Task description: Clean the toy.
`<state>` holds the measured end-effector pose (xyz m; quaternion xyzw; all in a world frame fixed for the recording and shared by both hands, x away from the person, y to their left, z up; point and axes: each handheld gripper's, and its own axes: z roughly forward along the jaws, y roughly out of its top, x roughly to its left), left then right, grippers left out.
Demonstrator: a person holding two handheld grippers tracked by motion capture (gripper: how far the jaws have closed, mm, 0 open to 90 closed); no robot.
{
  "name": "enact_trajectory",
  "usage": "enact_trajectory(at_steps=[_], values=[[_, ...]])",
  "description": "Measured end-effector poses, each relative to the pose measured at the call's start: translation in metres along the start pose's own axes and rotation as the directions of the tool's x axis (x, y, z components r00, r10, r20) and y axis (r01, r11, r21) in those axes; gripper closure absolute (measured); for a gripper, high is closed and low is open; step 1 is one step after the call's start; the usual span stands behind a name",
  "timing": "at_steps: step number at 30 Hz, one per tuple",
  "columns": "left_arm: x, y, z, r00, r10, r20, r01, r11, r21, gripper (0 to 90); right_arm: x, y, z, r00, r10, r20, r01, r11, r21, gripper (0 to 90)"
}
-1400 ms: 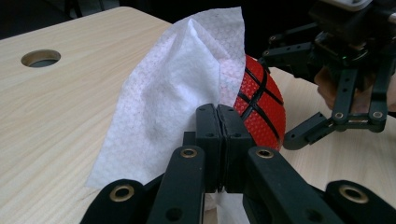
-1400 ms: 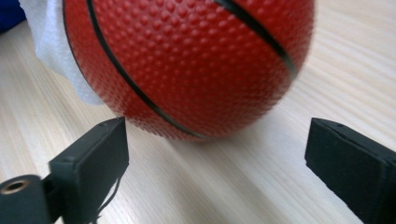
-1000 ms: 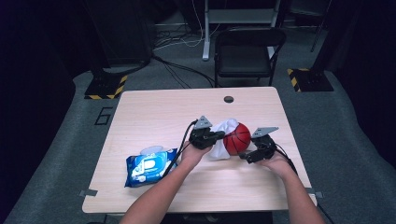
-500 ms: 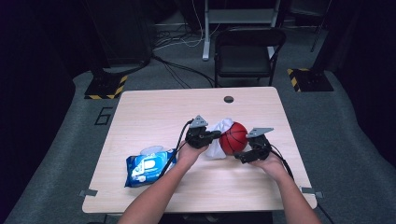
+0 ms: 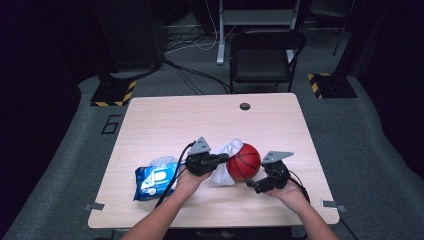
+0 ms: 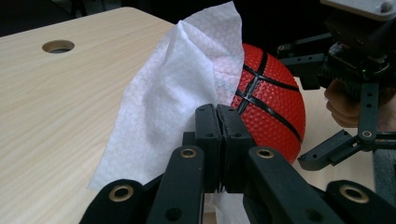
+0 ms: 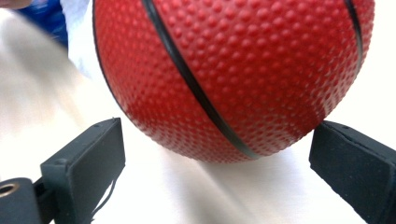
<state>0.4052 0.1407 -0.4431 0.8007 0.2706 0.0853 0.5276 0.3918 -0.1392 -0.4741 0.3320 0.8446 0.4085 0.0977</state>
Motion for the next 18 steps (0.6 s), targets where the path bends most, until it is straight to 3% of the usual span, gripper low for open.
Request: enact_trajectory(at_steps=[2,5,8,11,15,18], values=[[-0.003,-0.007,-0.008,0.9999,0.009,0.007,-0.009,0.9999,0.014,87.7,0.01,-0.003,0.003,0.9997,-0.008,-0.022,0.008,0.9997,0.023,2.8],[-0.005,-0.01,-0.017,0.9994,-0.03,0.019,0.03,0.9995,0.004,87.6,0.023,-0.008,0.009,0.9983,-0.008,-0.057,0.011,0.9986,0.052,2.7],[-0.013,-0.005,-0.022,0.9997,0.01,0.021,-0.011,0.9996,0.024,87.5,0.034,-0.014,0.016,0.9957,-0.012,-0.092,0.02,0.9957,0.091,2.9],[-0.017,-0.009,-0.023,0.9979,0.062,-0.017,-0.061,0.9968,0.052,87.5,0.042,-0.019,0.024,0.9943,-0.039,-0.099,0.052,0.9903,0.129,4.1],[-0.012,-0.014,-0.027,0.9977,0.057,-0.038,-0.055,0.9974,0.046,87.6,0.041,-0.016,0.022,0.9945,-0.024,-0.102,0.034,0.9943,0.101,7.5],[-0.008,-0.015,-0.028,0.9987,0.044,-0.027,-0.042,0.9982,0.042,87.6,0.041,-0.016,0.02,0.9947,-0.051,-0.089,0.059,0.9937,0.095,9.0]])
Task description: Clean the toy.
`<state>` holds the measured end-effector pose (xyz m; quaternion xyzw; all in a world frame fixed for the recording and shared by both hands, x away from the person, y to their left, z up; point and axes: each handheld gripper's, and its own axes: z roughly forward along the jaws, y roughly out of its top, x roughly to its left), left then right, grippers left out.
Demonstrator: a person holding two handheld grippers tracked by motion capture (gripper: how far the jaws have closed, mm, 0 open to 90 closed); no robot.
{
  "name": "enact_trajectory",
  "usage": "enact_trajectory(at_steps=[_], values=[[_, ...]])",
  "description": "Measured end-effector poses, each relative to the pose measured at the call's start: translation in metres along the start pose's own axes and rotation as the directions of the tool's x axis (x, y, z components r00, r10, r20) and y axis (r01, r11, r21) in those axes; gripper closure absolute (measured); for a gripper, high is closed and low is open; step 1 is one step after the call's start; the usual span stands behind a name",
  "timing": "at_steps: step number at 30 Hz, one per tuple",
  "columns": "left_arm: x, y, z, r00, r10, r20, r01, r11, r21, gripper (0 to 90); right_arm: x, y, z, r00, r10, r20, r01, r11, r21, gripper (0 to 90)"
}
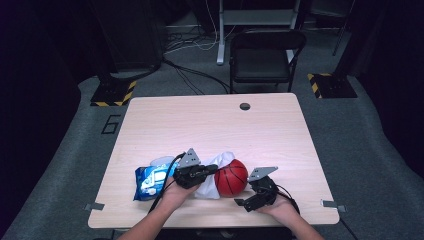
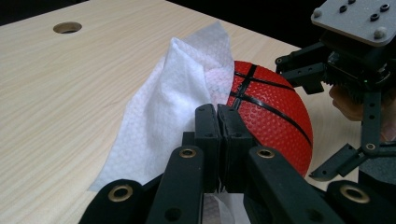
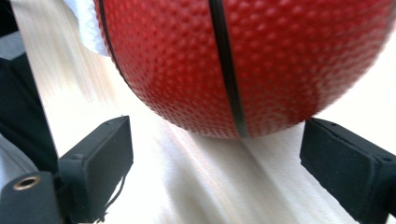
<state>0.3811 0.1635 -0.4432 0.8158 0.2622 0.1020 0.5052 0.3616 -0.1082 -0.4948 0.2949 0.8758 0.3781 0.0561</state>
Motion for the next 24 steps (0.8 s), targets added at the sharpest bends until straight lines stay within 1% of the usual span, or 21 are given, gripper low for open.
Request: enact_trajectory(at_steps=[1,2,3,4,5,6,7,9,10,11,12,13,14,16,18,19,21,23,24], values=[[0.0,0.0,0.0,1.0,-0.006,0.006,0.006,1.0,0.0,87.5,0.0,0.001,-0.003,0.9999,-0.006,0.014,0.007,1.0,-0.007,8.9],[0.0,0.0,0.0,1.0,-0.004,0.005,0.004,1.0,-0.003,87.5,-0.002,0.002,-0.007,0.9995,-0.009,0.03,0.01,0.9998,-0.02,8.6],[0.001,0.0,0.001,1.0,-0.001,0.004,0.001,1.0,-0.004,87.5,-0.004,0.005,-0.014,0.9984,-0.019,0.053,0.021,0.9987,-0.047,8.1],[0.001,0.001,0.001,1.0,0.0,0.005,0.0,1.0,-0.001,87.6,-0.004,0.007,-0.018,0.9979,-0.023,0.061,0.027,0.9973,-0.068,8.0],[0.001,0.002,0.002,1.0,-0.002,0.006,0.002,1.0,-0.002,87.5,-0.003,0.011,-0.024,0.9973,-0.03,0.067,0.037,0.9944,-0.099,8.0],[0.002,0.002,0.003,0.9999,-0.006,0.008,0.006,1.0,-0.003,87.5,-0.002,0.018,-0.031,0.9966,-0.051,0.065,0.06,0.9882,-0.141,8.1],[0.002,0.003,0.004,0.9999,-0.005,0.013,0.005,1.0,-0.008,87.5,-0.001,0.024,-0.033,0.9954,-0.07,0.065,0.08,0.9837,-0.161,8.5],[0.004,0.005,0.005,0.9999,-0.006,0.016,0.006,1.0,-0.006,87.5,0.003,0.04,-0.035,0.9907,-0.118,0.068,0.129,0.9737,-0.188,11.3],[0.005,0.006,0.006,0.9998,-0.008,0.019,0.008,1.0,-0.004,87.5,0.004,0.046,-0.034,0.9881,-0.135,0.073,0.147,0.9697,-0.195,12.5],[0.005,0.007,0.007,0.9998,-0.006,0.017,0.007,1.0,-0.006,87.5,0.005,0.053,-0.031,0.9858,-0.15,0.076,0.162,0.9675,-0.194,13.5],[0.005,0.008,0.008,0.9999,-0.003,0.017,0.003,1.0,-0.007,87.5,0.005,0.057,-0.029,0.9841,-0.158,0.081,0.17,0.9675,-0.187,13.8],[0.007,0.008,0.009,0.9999,-0.003,0.013,0.003,1.0,-0.001,87.5,0.005,0.061,-0.025,0.9836,-0.156,0.091,0.17,0.9698,-0.175,13.5],[0.009,0.008,0.01,1.0,-0.004,0.0,0.004,1.0,-0.007,87.5,0.004,0.063,-0.021,0.984,-0.157,0.084,0.169,0.971,-0.169,12.6],[0.013,0.009,0.011,0.9999,-0.014,0.002,0.014,0.9999,-0.007,87.7,-0.002,0.066,-0.019,0.9887,-0.132,0.07,0.143,0.9735,-0.178,13.5],[0.014,0.009,0.013,0.9996,-0.028,0.009,0.028,0.9995,-0.016,87.9,-0.01,0.066,-0.018,0.9941,-0.097,0.048,0.105,0.9763,-0.19,14.6],[0.013,0.01,0.013,0.9996,-0.025,0.009,0.025,0.9995,-0.02,88.0,-0.015,0.066,-0.018,0.9973,-0.065,0.035,0.071,0.977,-0.201,15.2],[0.009,0.009,0.014,0.9998,-0.019,0.009,0.019,0.9994,-0.028,88.0,-0.023,0.067,-0.018,0.9994,-0.031,0.017,0.034,0.9765,-0.213,17.4],[0.007,0.009,0.015,0.9997,-0.017,0.015,0.018,0.9994,-0.03,88.0,-0.03,0.067,-0.02,1.0,-0.001,0.003,0.002,0.9728,-0.232,21.1],[0.005,0.009,0.016,0.9998,-0.013,0.016,0.014,0.9994,-0.033,88.0,-0.033,0.067,-0.021,1.0,0.002,0.006,0.0,0.9706,-0.241,21.5]])
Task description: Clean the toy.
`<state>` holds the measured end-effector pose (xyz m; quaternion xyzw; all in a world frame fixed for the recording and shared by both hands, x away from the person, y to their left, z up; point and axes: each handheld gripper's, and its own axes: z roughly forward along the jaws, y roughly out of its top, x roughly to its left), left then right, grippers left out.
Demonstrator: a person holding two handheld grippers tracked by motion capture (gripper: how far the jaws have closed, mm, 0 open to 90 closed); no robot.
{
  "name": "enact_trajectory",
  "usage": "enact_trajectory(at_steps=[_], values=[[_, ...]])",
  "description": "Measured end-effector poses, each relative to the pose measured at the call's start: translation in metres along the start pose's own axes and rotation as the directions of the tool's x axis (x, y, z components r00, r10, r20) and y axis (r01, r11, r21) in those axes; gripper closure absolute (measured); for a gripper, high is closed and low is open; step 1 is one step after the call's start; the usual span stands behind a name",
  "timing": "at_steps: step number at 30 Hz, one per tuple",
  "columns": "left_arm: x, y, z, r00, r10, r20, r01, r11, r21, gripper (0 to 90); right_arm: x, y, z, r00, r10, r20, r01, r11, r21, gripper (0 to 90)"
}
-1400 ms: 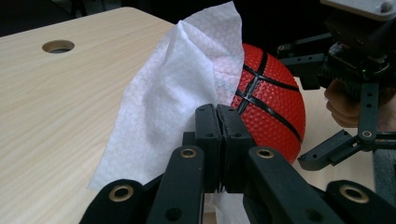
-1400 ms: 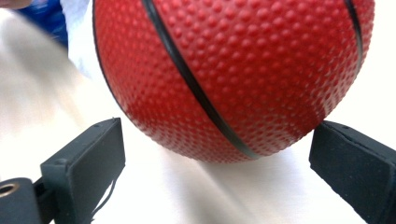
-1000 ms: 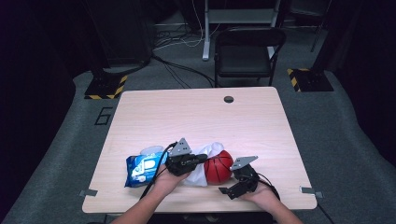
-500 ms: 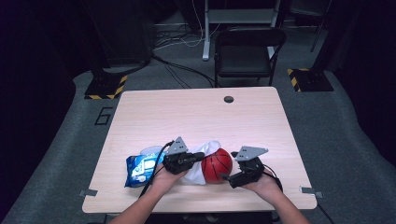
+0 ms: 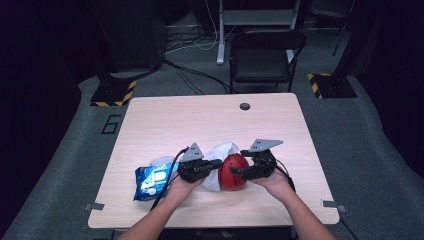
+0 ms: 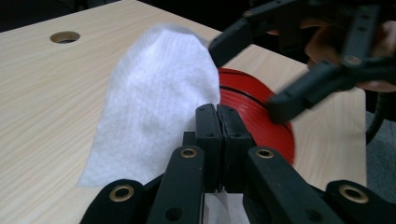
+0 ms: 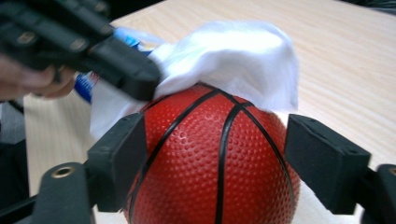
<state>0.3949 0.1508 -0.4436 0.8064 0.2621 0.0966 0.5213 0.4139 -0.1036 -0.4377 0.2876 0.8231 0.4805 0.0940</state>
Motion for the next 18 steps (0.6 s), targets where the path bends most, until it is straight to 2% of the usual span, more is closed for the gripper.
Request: enact_trajectory(at_steps=[6,8,10,11,13,14,16,18], values=[[-0.009,-0.007,0.005,0.999,0.005,0.043,-0.006,0.9995,0.03,88.2,-0.016,0.0,-0.002,0.9991,0.042,0.007,-0.042,0.9987,-0.027,21.6],[-0.014,-0.012,0.009,0.9983,0.016,0.056,-0.019,0.9983,0.055,88.1,-0.025,0.0,-0.003,0.9955,0.093,0.017,-0.092,0.9945,-0.051,21.7],[-0.017,-0.014,0.012,0.9977,0.035,0.059,-0.039,0.9972,0.064,88.1,-0.028,-0.001,-0.004,0.9944,0.104,0.02,-0.103,0.993,-0.058,21.7],[-0.016,-0.014,0.012,0.9977,0.029,0.062,-0.033,0.9977,0.059,88.3,-0.029,-0.001,-0.004,0.9947,0.101,0.022,-0.099,0.9932,-0.061,21.8],[-0.014,-0.012,0.013,0.9981,0.018,0.058,-0.02,0.999,0.041,88.3,-0.027,0.0,-0.009,0.9961,0.073,0.049,-0.07,0.9952,-0.069,22.9],[-0.013,-0.011,0.014,0.9984,0.02,0.053,-0.022,0.9991,0.037,88.3,-0.024,0.001,-0.011,0.9969,0.041,0.067,-0.037,0.997,-0.069,22.2],[-0.009,-0.009,0.014,0.9987,0.012,0.049,-0.014,0.9994,0.031,88.3,-0.014,0.001,-0.013,0.9975,-0.028,0.065,0.033,0.9974,-0.064,21.9],[-0.006,-0.007,0.016,0.9988,0.007,0.049,-0.008,0.9997,0.023,88.3,-0.005,0.001,-0.008,0.9892,-0.122,0.081,0.123,0.9923,-0.014,21.8]])
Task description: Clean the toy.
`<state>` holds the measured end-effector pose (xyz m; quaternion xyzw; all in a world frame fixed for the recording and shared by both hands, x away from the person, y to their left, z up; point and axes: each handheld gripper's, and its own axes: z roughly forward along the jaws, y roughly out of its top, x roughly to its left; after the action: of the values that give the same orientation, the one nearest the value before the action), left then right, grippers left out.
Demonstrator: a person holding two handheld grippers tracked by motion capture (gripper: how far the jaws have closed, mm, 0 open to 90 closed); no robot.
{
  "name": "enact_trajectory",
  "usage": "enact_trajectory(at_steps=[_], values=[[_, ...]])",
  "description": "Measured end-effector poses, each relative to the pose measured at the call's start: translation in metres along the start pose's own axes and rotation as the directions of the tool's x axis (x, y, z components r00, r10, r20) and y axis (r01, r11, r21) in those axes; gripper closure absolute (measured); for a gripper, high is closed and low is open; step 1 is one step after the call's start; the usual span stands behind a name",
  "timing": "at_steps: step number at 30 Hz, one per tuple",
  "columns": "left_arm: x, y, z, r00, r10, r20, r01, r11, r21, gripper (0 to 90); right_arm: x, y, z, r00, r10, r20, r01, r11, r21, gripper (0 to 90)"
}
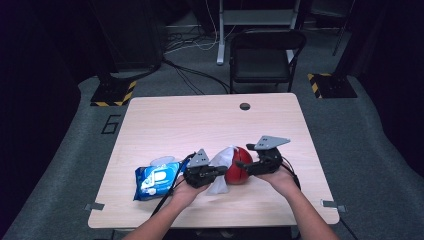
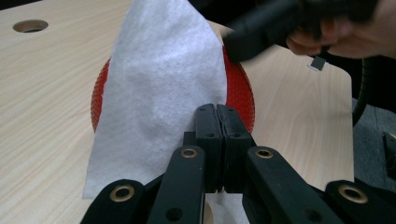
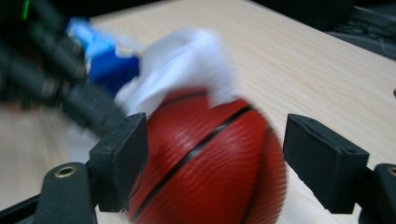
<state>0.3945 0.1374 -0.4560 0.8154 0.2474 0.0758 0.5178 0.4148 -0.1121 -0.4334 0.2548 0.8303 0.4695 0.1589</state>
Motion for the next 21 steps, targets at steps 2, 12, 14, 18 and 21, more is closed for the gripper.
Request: enact_trajectory(at_steps=[2,12,14,18,21], values=[[0.003,0.003,0.003,1.0,0.007,-0.001,-0.007,1.0,-0.006,88.4,0.008,-0.001,0.006,0.9979,-0.06,0.024,0.059,0.9975,0.038,18.6],[0.013,0.016,0.021,0.9996,-0.028,-0.002,0.028,0.9977,-0.062,88.6,-0.03,-0.012,0.002,0.9839,0.178,-0.004,-0.178,0.9839,-0.008,20.9],[0.013,0.016,0.024,0.9995,-0.03,-0.001,0.03,0.9977,-0.061,88.6,-0.037,-0.014,-0.001,0.9777,0.21,0.002,-0.21,0.9774,-0.026,21.3],[0.013,0.012,0.029,0.9995,-0.031,0.0,0.031,0.999,-0.032,88.5,-0.046,-0.019,-0.005,0.9677,0.252,0.011,-0.251,0.9666,-0.052,22.3],[0.013,0.009,0.035,0.9993,-0.038,0.0,0.038,0.9991,-0.017,88.5,-0.058,-0.024,-0.012,0.9541,0.297,0.039,-0.293,0.953,-0.077,23.1]])
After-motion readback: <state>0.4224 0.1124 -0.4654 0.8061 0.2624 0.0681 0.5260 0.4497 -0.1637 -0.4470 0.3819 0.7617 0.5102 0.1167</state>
